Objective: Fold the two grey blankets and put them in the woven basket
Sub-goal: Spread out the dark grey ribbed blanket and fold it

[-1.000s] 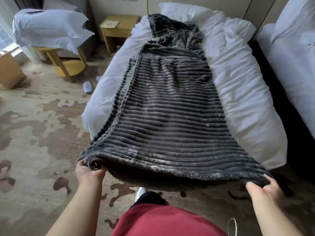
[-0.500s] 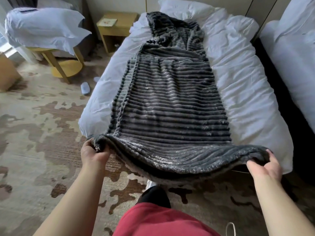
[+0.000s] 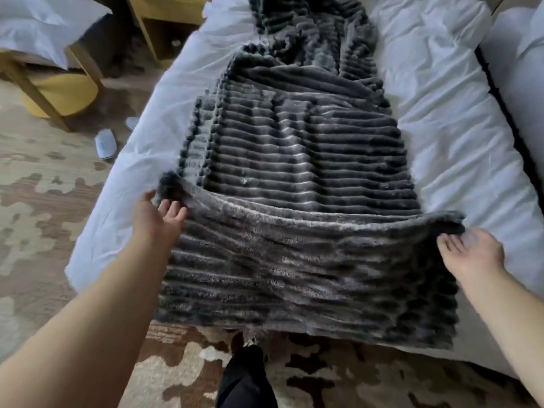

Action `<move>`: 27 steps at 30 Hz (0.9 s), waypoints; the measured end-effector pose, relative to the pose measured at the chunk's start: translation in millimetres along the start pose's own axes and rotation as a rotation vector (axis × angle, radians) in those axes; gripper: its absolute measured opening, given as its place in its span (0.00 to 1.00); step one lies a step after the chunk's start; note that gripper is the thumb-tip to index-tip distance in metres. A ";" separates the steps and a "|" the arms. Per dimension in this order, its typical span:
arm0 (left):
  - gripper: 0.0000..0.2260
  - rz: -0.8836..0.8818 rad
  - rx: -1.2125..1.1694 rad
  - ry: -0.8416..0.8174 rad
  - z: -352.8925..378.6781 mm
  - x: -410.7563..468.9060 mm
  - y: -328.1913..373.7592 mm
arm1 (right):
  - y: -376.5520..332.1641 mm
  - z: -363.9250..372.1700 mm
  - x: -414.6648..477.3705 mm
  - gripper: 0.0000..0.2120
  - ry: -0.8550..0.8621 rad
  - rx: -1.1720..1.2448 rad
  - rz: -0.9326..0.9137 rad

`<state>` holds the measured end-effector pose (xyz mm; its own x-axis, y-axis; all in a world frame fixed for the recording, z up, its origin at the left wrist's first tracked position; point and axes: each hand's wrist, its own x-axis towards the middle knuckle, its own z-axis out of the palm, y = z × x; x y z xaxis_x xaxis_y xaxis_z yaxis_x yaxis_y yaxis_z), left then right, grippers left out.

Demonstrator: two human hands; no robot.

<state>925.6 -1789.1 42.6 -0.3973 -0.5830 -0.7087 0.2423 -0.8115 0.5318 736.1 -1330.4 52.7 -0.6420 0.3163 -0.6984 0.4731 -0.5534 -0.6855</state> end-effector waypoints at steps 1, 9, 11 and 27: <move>0.18 0.082 0.322 0.019 5.7 20.2 -9.3 | 16.8 13.9 16.4 0.15 0.007 -0.237 -0.011; 0.35 0.647 2.279 -0.585 11.8 92.0 -60.7 | 120.6 88.4 32.6 0.29 -0.452 -1.711 -0.444; 0.41 0.545 2.458 -0.613 17.2 104.1 -67.0 | 129.8 104.2 36.1 0.34 -0.596 -1.885 -0.429; 0.27 0.514 2.728 -0.116 47.4 102.1 -112.7 | 125.4 115.3 95.8 0.46 -0.626 -2.291 -0.282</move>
<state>815.9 -1755.3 -67.6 -0.6970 -0.5168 -0.4970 -0.4637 0.8536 -0.2373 664.4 -1458.3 -76.5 -0.6085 -0.2127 -0.7645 -0.2588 0.9639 -0.0622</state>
